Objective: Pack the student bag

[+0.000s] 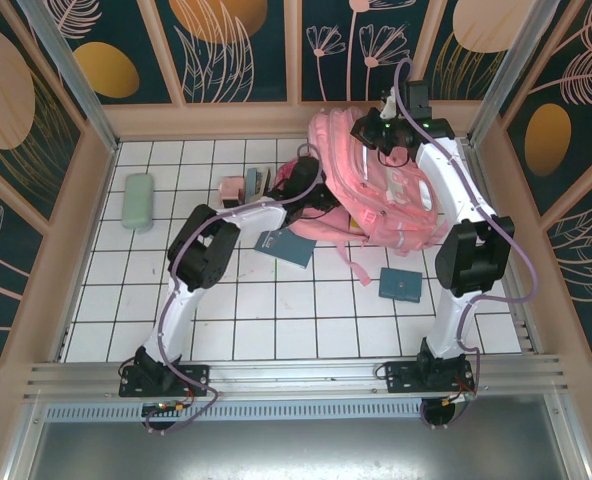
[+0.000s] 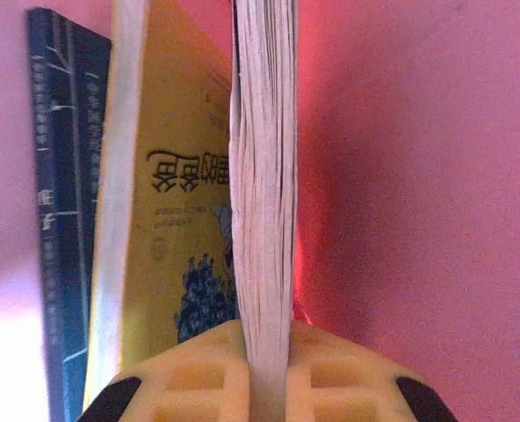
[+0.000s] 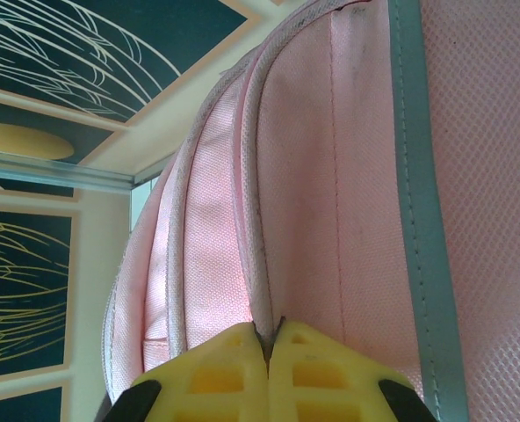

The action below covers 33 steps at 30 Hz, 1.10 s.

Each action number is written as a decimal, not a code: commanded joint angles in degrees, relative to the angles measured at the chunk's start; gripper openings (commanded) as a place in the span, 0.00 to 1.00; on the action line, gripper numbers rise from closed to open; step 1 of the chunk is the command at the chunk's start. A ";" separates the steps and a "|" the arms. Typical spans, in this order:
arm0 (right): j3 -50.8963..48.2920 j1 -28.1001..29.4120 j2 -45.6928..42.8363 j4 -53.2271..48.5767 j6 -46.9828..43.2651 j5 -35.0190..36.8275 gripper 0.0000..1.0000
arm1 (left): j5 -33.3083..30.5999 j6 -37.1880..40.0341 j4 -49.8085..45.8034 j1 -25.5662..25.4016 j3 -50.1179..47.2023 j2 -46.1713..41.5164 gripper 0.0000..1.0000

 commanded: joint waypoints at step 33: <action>-16.66 -3.20 -7.57 11.50 -2.08 -0.08 0.00 | -19.95 21.30 -22.75 4.77 -25.81 -32.24 0.78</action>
